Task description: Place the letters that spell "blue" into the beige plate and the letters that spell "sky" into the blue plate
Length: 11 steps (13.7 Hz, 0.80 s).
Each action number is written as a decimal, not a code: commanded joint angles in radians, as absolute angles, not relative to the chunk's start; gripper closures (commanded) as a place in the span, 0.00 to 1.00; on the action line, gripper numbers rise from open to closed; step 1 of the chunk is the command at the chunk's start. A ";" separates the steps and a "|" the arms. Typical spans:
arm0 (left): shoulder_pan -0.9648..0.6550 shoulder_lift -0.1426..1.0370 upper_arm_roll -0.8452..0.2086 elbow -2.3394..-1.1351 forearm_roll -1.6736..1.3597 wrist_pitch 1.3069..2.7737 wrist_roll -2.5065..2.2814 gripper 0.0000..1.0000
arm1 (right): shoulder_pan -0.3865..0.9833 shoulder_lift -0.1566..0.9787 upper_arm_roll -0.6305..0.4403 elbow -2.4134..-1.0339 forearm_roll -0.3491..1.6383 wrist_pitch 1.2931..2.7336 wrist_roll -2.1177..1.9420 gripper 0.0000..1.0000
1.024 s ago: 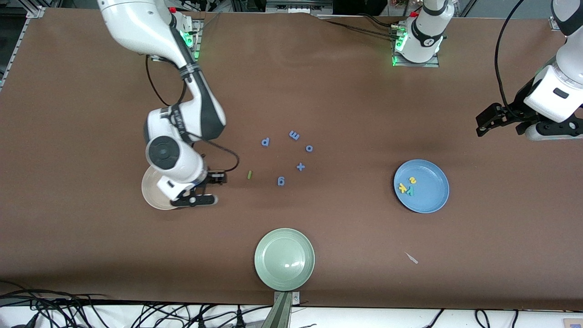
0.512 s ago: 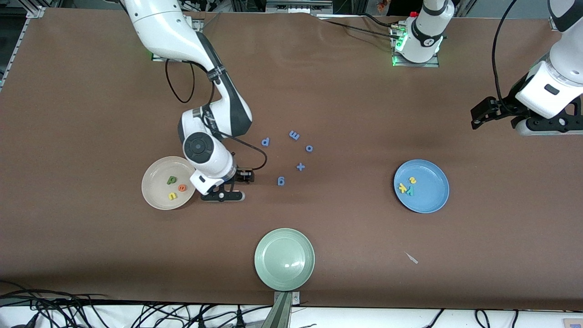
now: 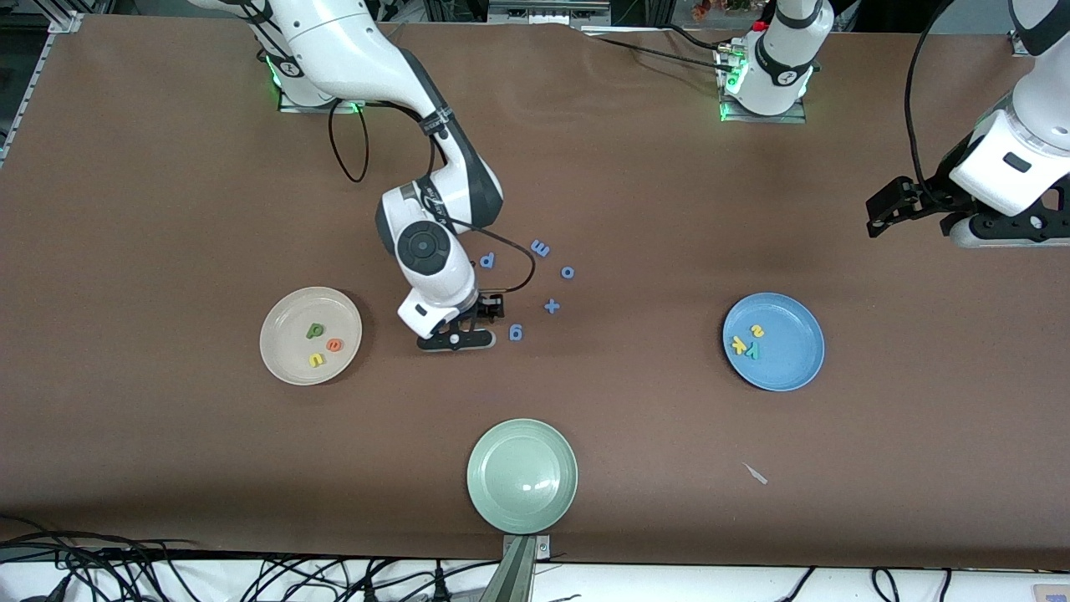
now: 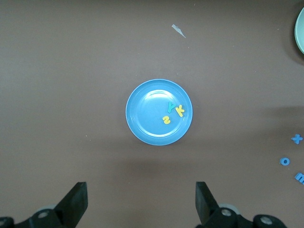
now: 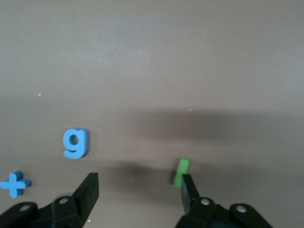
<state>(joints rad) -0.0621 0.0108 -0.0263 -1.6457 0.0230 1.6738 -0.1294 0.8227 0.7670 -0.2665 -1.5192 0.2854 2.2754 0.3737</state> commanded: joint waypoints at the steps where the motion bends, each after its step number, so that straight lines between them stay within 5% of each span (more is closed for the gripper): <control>1: -0.058 0.023 -0.026 -1.618 0.025 1.655 -0.107 0.00 | 0.841 0.785 -0.279 -1.500 0.281 2.287 0.397 0.21; 11: -0.063 0.047 -0.028 -1.582 0.025 1.655 -0.112 0.00 | 0.856 0.798 -0.284 -1.546 0.268 2.318 0.448 0.22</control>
<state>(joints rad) -0.0616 0.0168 -0.0256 -1.6365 0.0231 1.6739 -0.1294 0.8575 0.7956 -0.2721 -1.5257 0.2837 2.3089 0.4437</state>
